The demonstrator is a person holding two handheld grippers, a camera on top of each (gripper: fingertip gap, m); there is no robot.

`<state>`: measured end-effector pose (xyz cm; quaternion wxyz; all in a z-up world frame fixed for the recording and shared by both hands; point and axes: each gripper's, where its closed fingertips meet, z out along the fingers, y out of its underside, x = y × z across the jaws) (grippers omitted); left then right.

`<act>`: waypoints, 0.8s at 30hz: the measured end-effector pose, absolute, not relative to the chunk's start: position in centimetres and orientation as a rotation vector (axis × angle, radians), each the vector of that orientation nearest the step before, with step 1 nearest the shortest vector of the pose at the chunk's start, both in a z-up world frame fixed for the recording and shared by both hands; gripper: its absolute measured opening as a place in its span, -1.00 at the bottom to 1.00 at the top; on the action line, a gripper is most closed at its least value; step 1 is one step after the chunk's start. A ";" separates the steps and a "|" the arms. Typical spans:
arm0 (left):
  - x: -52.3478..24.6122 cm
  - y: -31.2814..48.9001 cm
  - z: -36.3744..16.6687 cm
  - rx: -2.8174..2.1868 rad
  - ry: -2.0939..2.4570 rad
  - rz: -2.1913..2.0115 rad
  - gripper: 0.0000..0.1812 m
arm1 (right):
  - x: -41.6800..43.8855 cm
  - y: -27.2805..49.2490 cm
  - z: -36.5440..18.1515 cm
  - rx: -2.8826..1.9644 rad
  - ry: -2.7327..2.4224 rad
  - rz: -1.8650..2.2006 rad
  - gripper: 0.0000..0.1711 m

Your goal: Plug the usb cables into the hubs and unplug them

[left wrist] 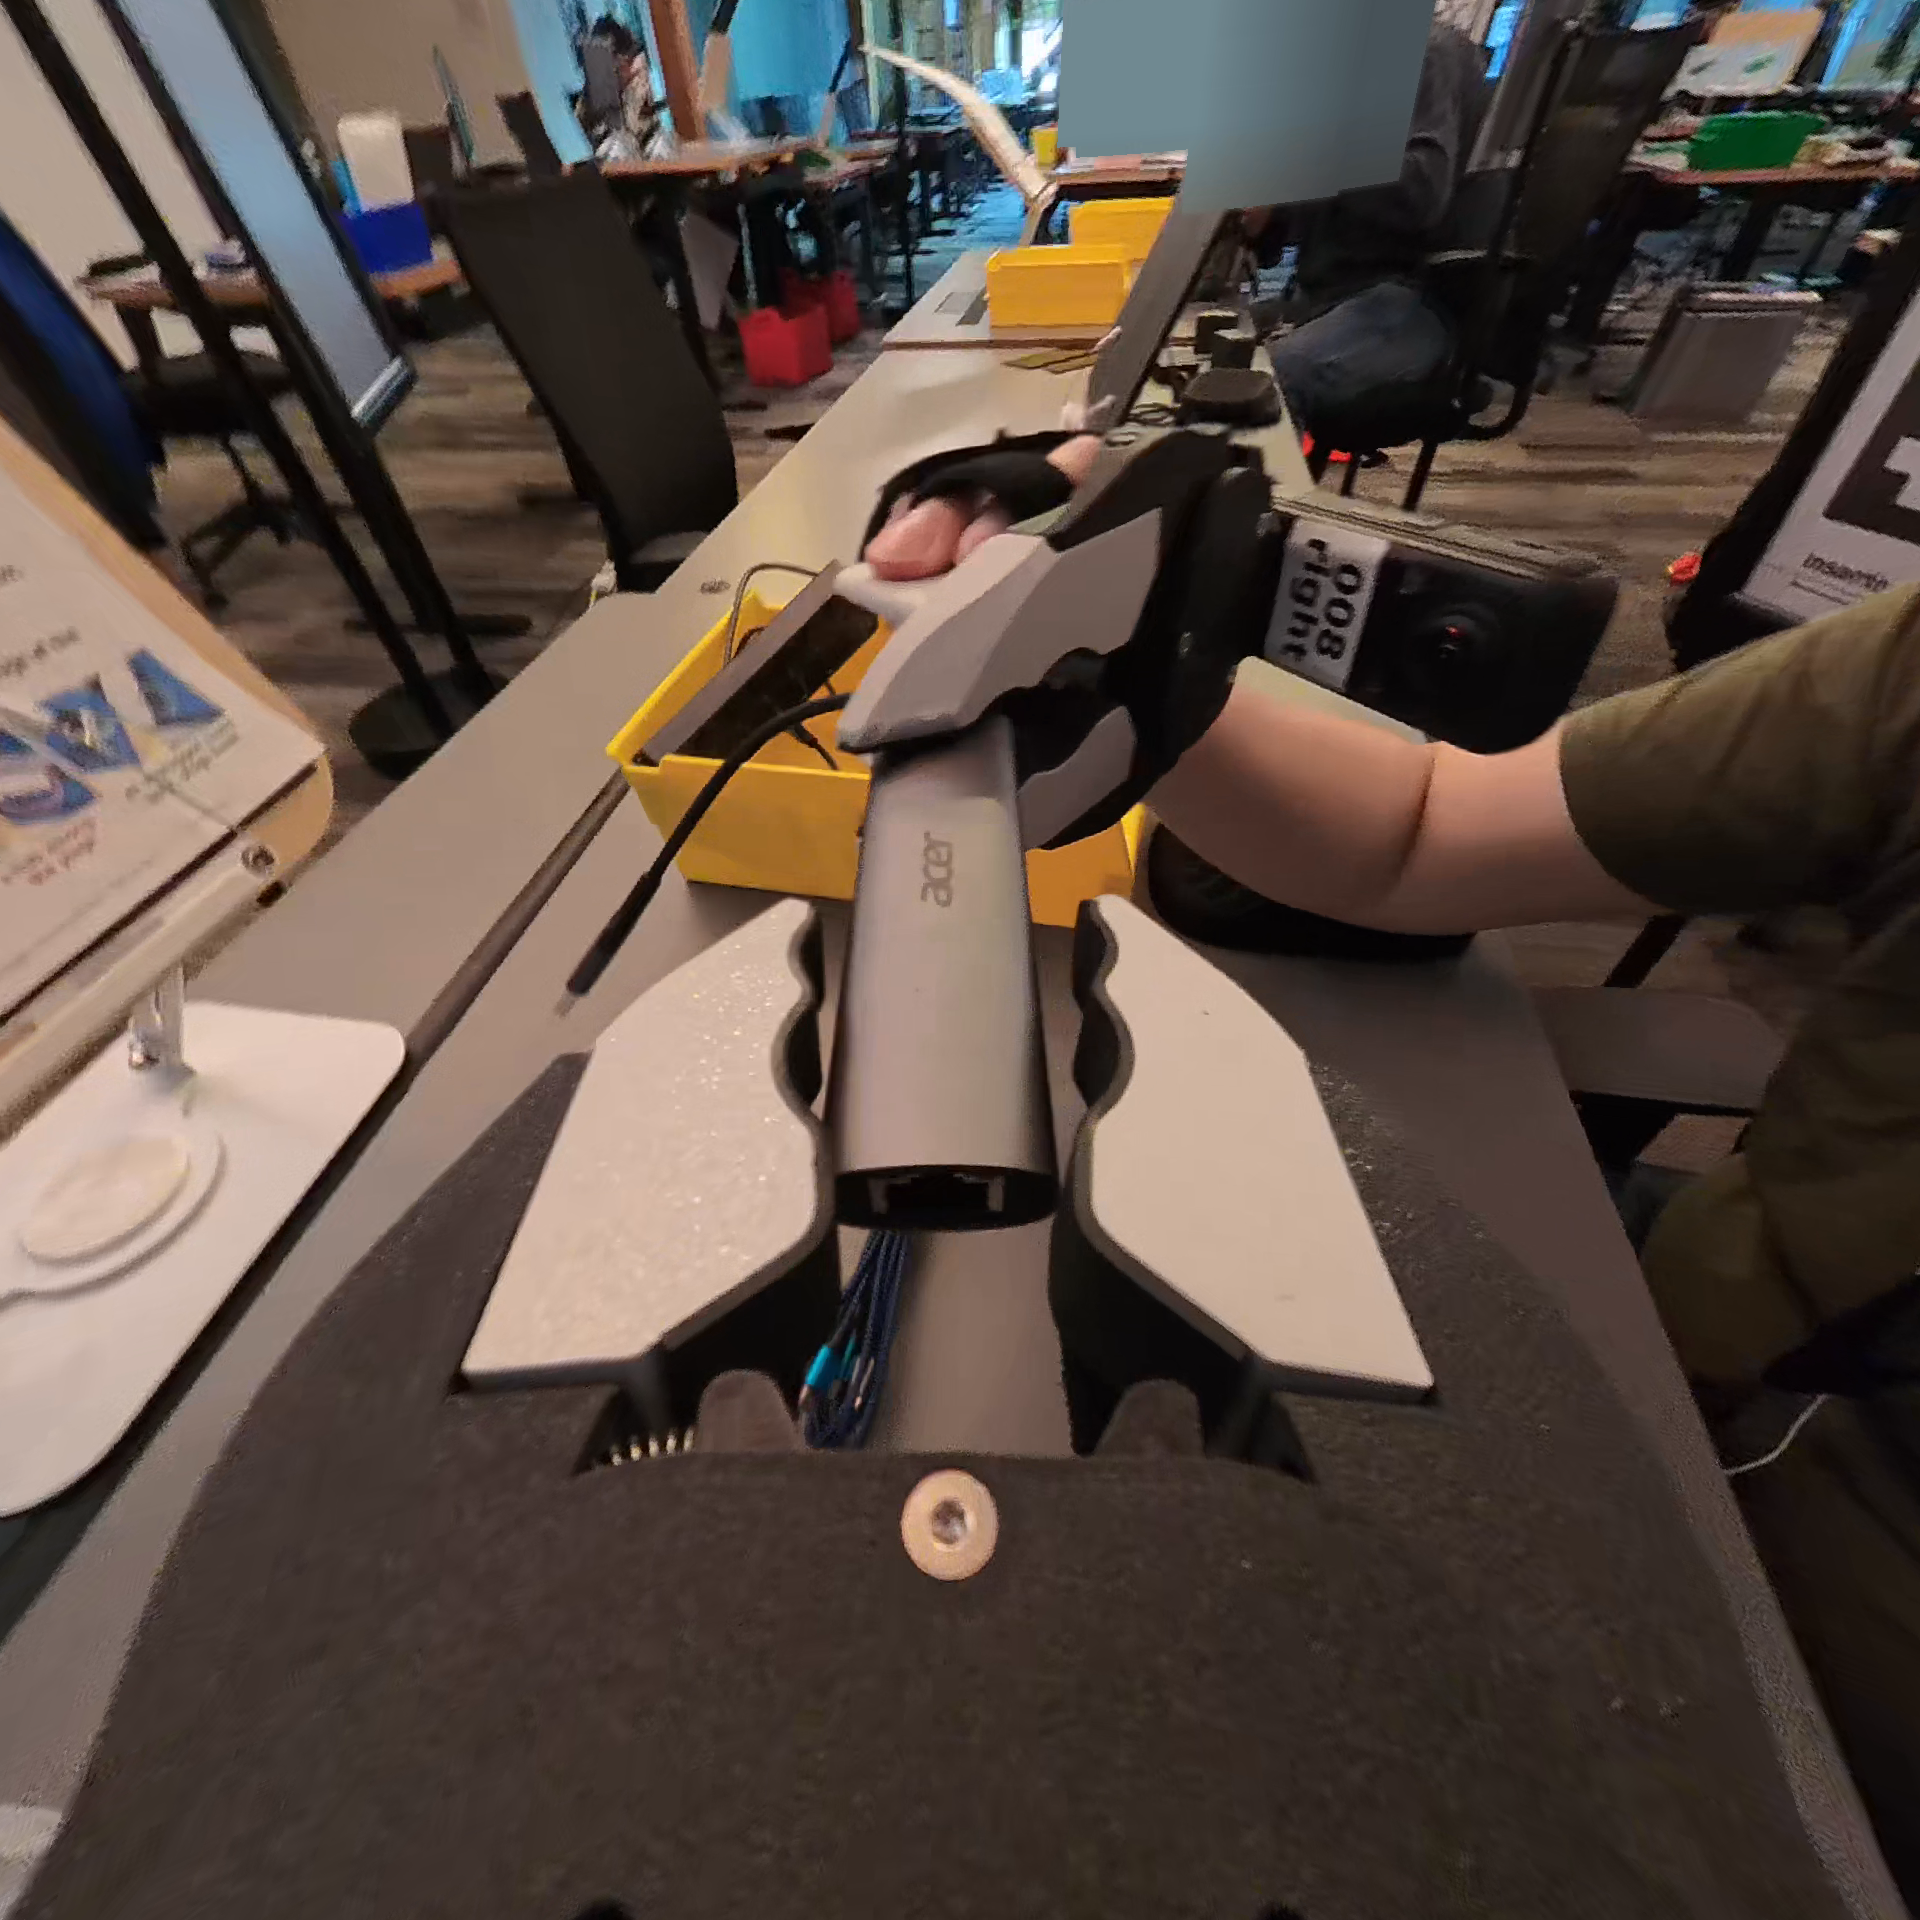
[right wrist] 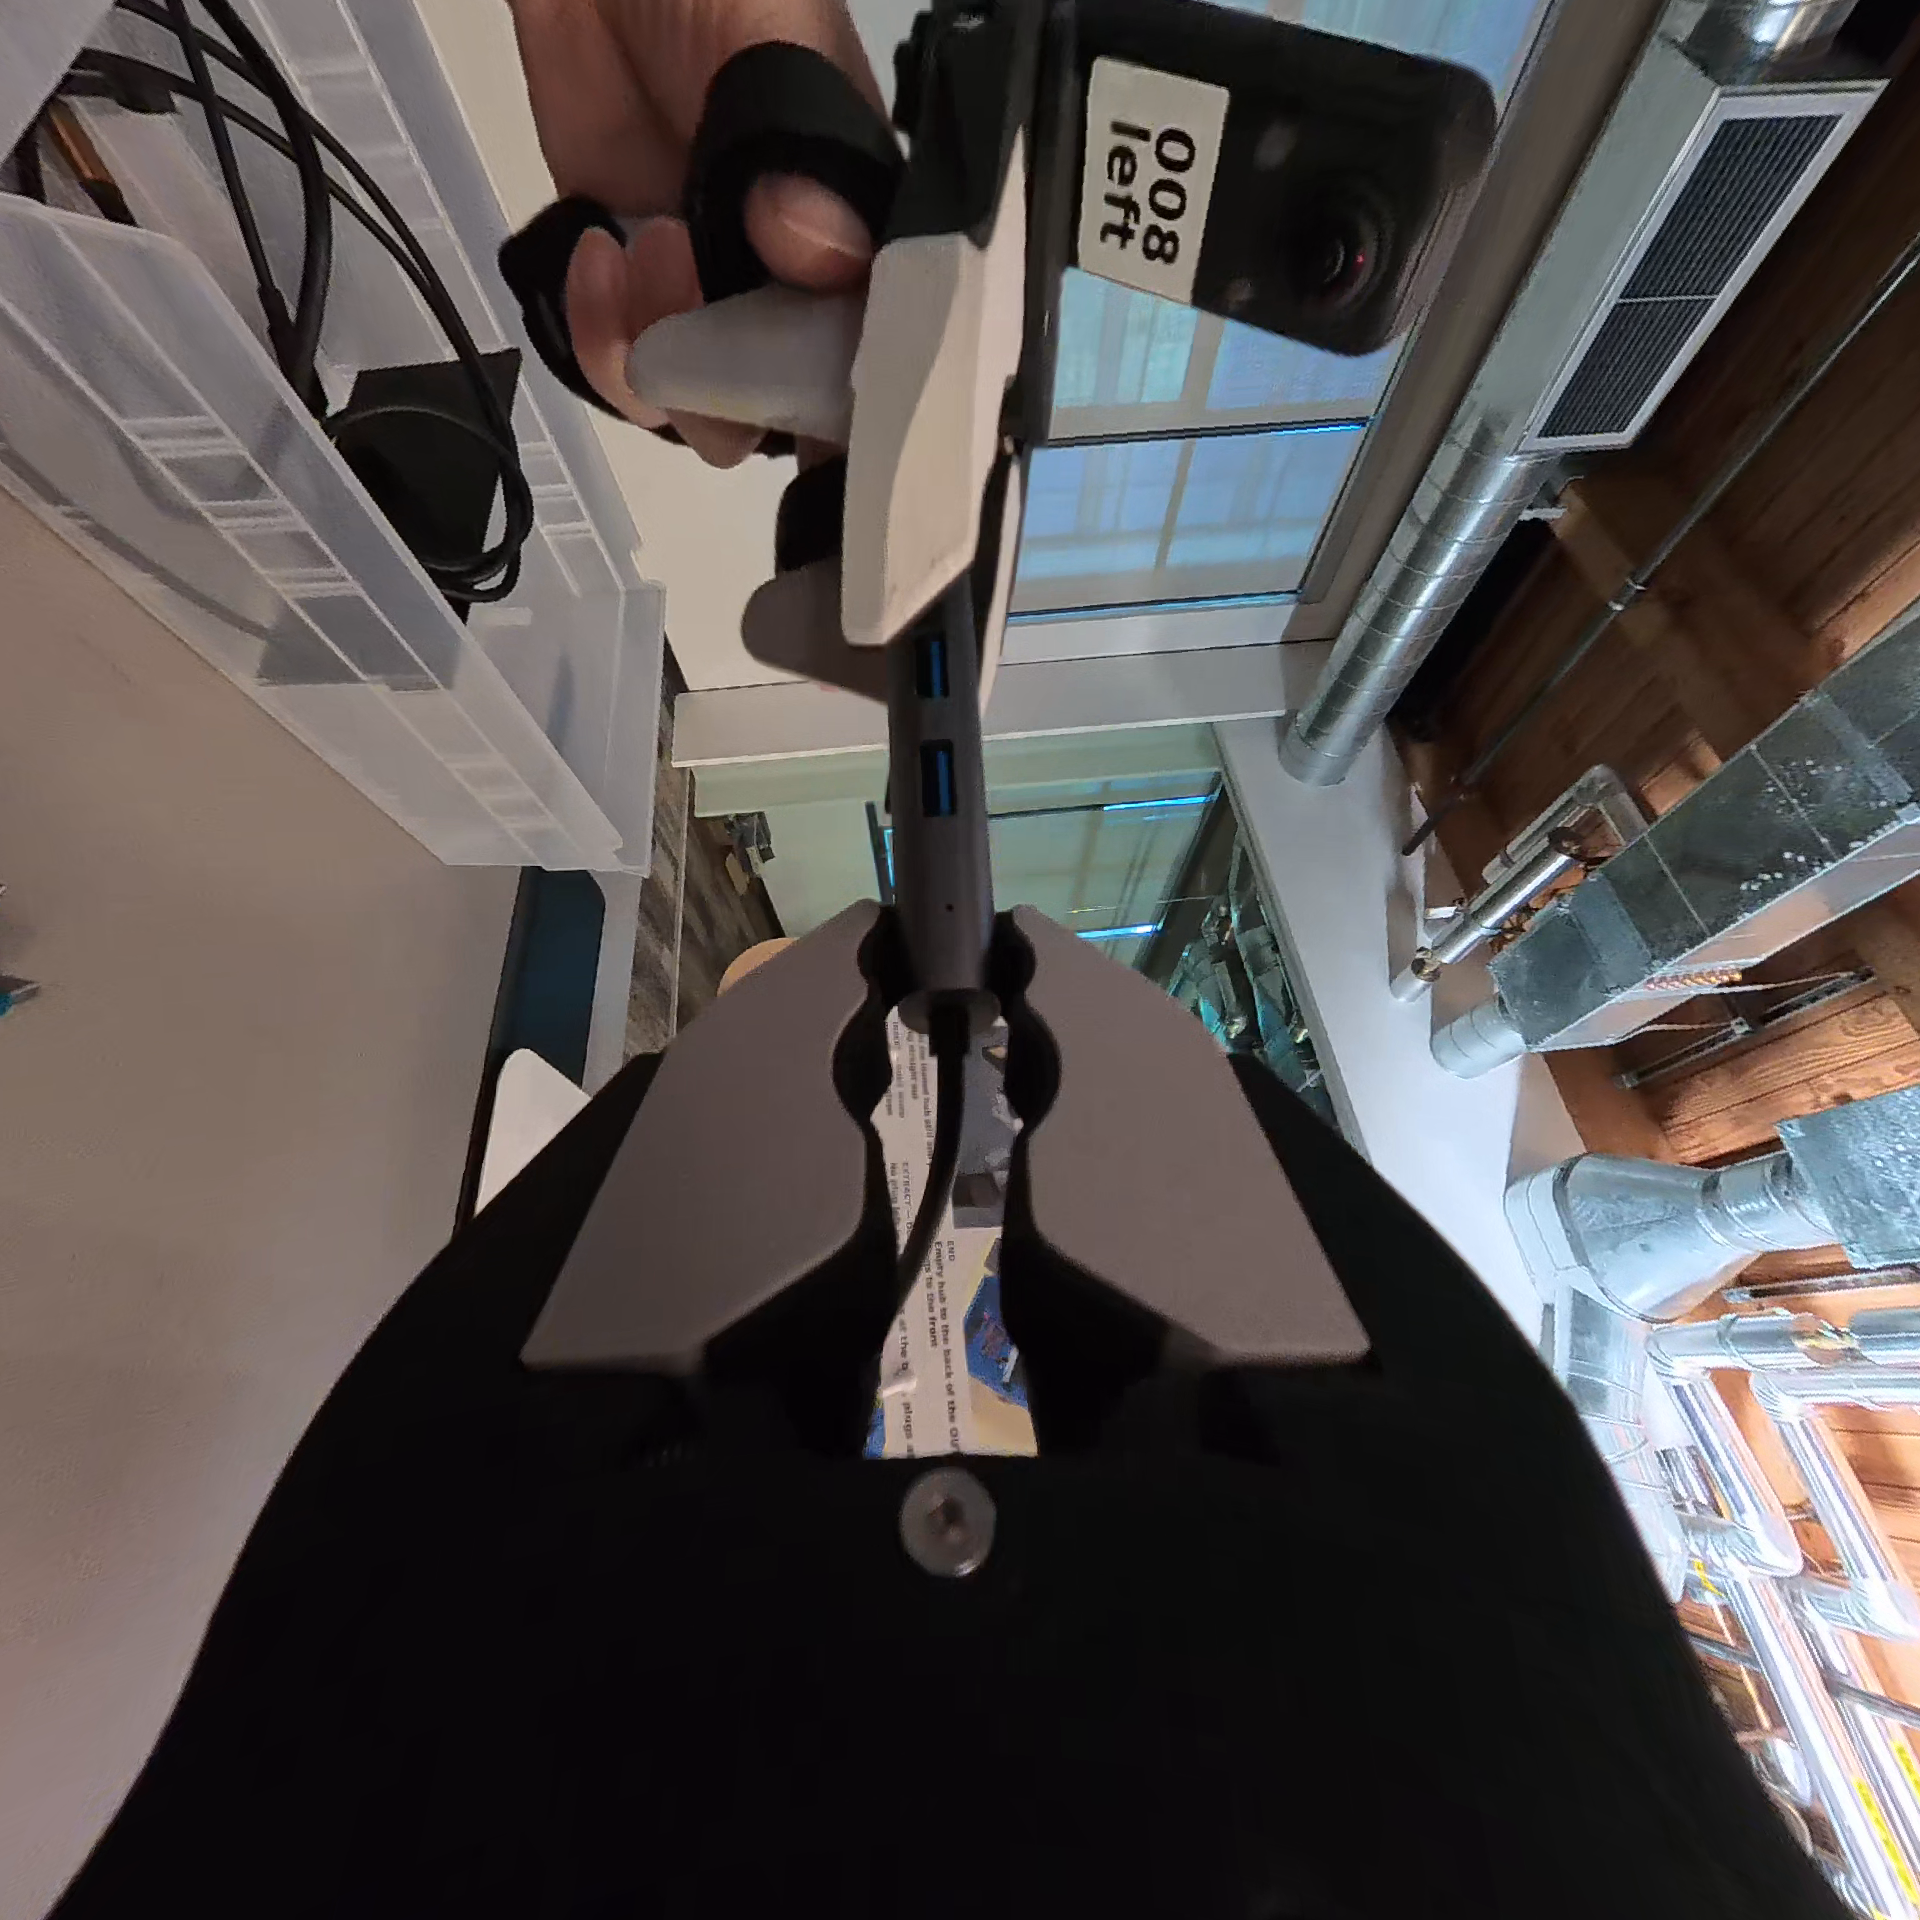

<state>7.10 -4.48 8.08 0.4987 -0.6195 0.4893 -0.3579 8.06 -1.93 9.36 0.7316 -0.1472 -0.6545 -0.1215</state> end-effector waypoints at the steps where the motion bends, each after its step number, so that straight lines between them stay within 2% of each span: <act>1: 7.2 -4.7 8.2 -1.472 1.204 -0.850 -0.53 | 8.1 -2.0 9.4 -0.318 -1.439 -0.264 -0.79; 11: 7.6 -5.9 8.2 -1.328 1.313 -0.719 -0.42 | 8.4 -2.5 10.0 -0.271 -1.409 -0.284 -0.79; 19: 7.3 -4.6 7.8 -1.345 1.274 -0.600 -0.44 | 8.3 -2.6 10.0 -0.252 -1.399 -0.310 -0.79; 24: 7.2 -4.3 7.9 -1.391 1.230 -0.696 -0.46 | 8.3 -2.5 10.2 -0.229 -1.369 -0.357 -0.79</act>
